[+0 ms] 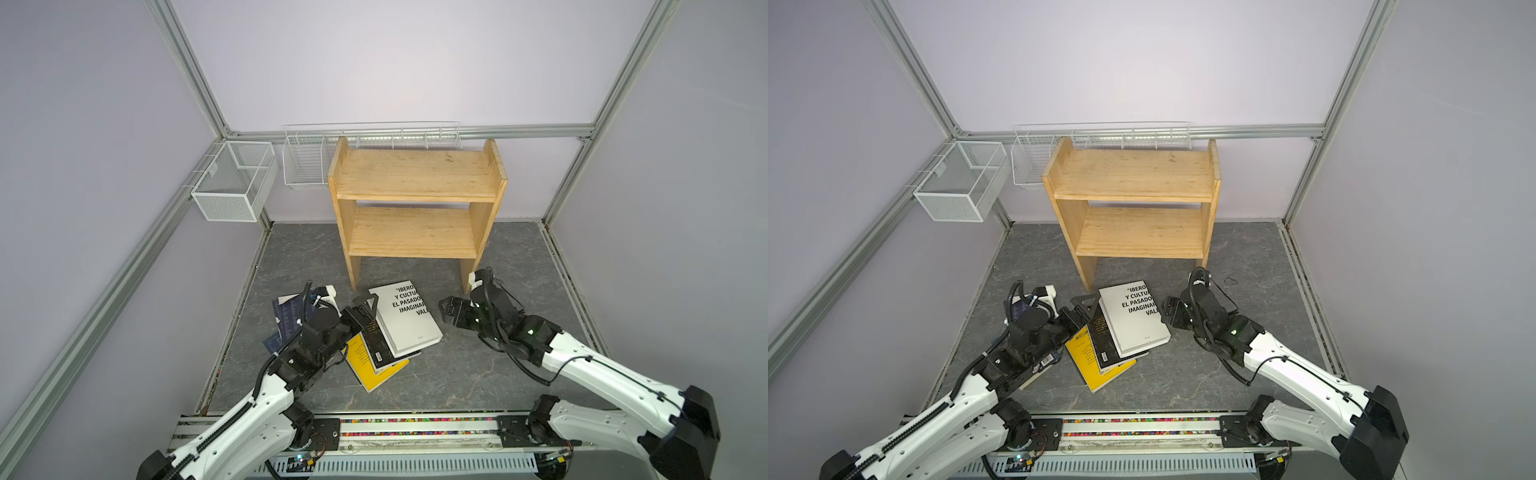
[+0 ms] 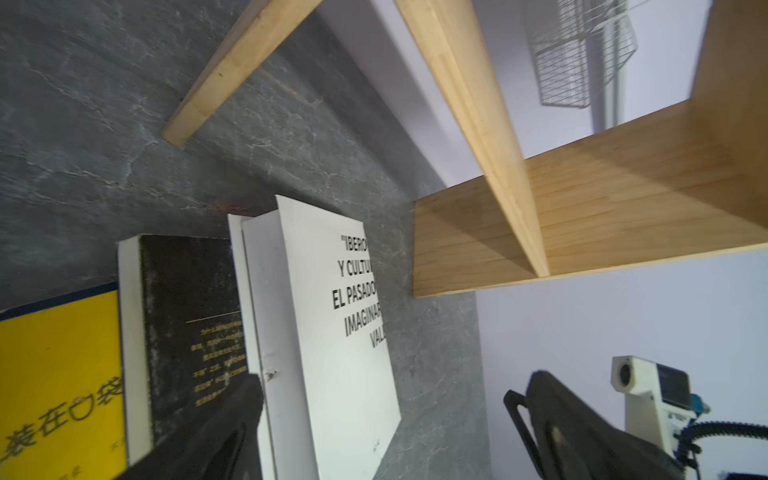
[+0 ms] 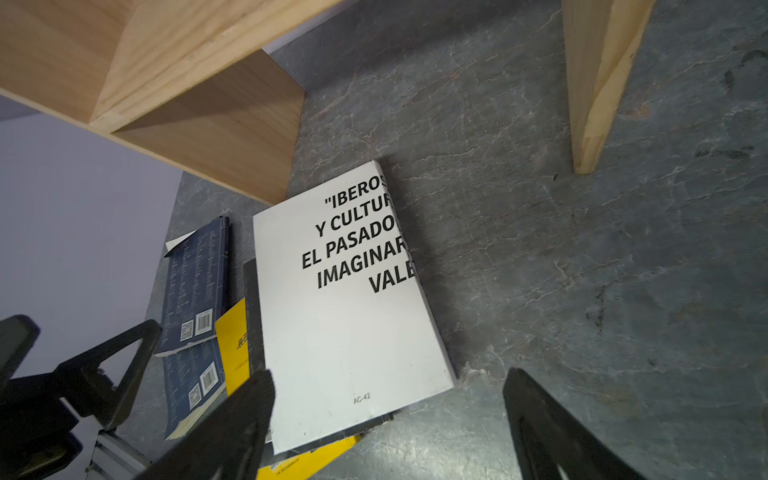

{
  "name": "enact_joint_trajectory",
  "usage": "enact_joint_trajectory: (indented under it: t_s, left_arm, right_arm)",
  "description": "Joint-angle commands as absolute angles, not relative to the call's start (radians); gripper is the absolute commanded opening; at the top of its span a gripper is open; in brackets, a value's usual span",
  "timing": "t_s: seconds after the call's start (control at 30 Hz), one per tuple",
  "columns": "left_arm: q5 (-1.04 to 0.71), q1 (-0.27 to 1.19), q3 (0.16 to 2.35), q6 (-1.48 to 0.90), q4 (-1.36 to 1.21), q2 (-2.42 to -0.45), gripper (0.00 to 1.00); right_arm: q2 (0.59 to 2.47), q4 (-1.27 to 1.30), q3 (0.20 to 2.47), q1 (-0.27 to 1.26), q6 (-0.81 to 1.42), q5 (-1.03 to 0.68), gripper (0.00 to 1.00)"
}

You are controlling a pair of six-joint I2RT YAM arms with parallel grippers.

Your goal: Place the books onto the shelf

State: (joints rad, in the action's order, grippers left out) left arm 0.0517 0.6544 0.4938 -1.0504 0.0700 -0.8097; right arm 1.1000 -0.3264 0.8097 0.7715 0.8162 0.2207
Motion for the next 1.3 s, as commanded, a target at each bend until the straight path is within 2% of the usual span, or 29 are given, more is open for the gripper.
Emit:
enact_joint_trajectory:
  t_s: [0.0, 0.23, 0.37, 0.83, 1.27]
  left_arm:
    - [0.062, 0.65, 0.604, -0.92, 0.284, -0.897, 0.99]
    - [0.005, 0.65, 0.612, -0.838, 0.273, -1.014, 0.99]
    - [-0.011, 0.65, 0.602, -0.823, 0.264, -1.059, 0.99]
    - [-0.041, 0.649, 0.563, -0.789, 0.232, -1.153, 0.99]
    - [-0.072, 0.637, 0.535, -0.846, 0.157, -1.193, 0.99]
  right_arm:
    - [1.178, -0.205, 0.761, 0.717, 0.719, 0.048, 0.89]
    - [1.357, -0.045, 0.792, 0.695, 0.548, -0.187, 0.89]
    - [1.466, 0.013, 0.816, 0.682, 0.529, -0.294, 0.89]
    - [1.539, -0.028, 0.834, 0.637, 0.466, -0.167, 0.89]
    - [1.745, 0.131, 0.873, 0.583, 0.479, -0.351, 0.89]
